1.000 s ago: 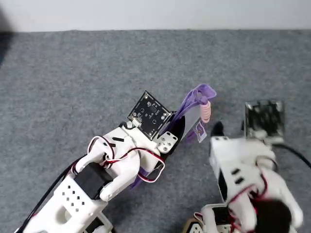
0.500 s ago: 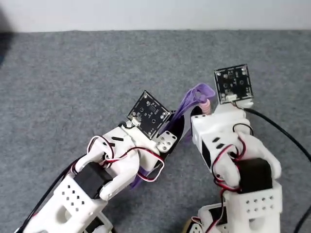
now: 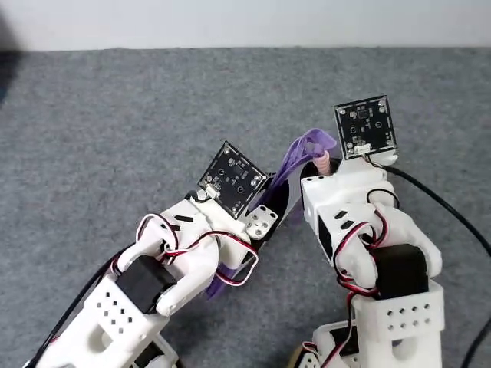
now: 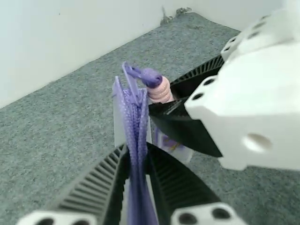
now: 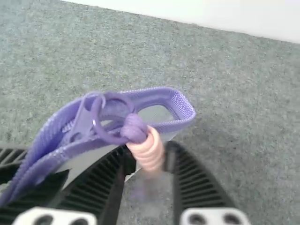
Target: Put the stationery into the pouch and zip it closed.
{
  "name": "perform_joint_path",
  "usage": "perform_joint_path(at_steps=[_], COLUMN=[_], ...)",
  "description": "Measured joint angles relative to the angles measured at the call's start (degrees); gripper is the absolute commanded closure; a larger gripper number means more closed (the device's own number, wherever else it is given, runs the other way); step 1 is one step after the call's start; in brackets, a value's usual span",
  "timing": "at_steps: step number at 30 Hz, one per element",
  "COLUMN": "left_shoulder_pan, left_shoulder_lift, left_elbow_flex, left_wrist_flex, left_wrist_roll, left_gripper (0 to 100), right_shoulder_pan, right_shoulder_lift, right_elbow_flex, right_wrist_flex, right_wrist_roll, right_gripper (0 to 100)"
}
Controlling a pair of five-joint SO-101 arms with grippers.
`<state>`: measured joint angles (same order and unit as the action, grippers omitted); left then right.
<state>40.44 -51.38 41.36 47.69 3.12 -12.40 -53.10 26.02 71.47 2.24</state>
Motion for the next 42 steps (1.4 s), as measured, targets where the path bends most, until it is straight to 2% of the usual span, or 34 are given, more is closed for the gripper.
perform_joint_path(at_steps=[5,10,13,20,25,34,42], left_shoulder_pan=[0.0,0.0,0.0,0.0,0.4,0.4,0.5], left_shoulder_lift=[0.0,0.0,0.0,-0.1,-0.1,-0.2,-0.2], left_elbow_flex=[0.0,0.0,0.0,-0.1,0.0,-0.1,-0.1], left_wrist_flex=[0.0,0.0,0.0,-0.5,-0.5,-0.5,-0.7], left_wrist_roll=[0.0,0.0,0.1,1.1,0.8,0.2,-0.4], left_gripper=[98,83,80,80,80,91,96], right_shoulder_pan=[0.8,0.8,0.7,-1.9,-2.1,-2.5,-2.5], right_shoulder_lift=[-1.0,-3.2,-4.0,-8.0,-10.4,-14.7,-16.1], right_elbow_flex=[0.1,0.1,0.1,0.1,0.0,0.0,0.0], right_wrist_flex=[0.0,0.0,0.0,0.4,4.4,9.8,10.0], right_wrist_roll=[1.2,3.0,4.0,7.1,7.7,10.7,12.5], right_gripper=[99.1,99.1,99.1,99.1,99.1,99.1,99.1])
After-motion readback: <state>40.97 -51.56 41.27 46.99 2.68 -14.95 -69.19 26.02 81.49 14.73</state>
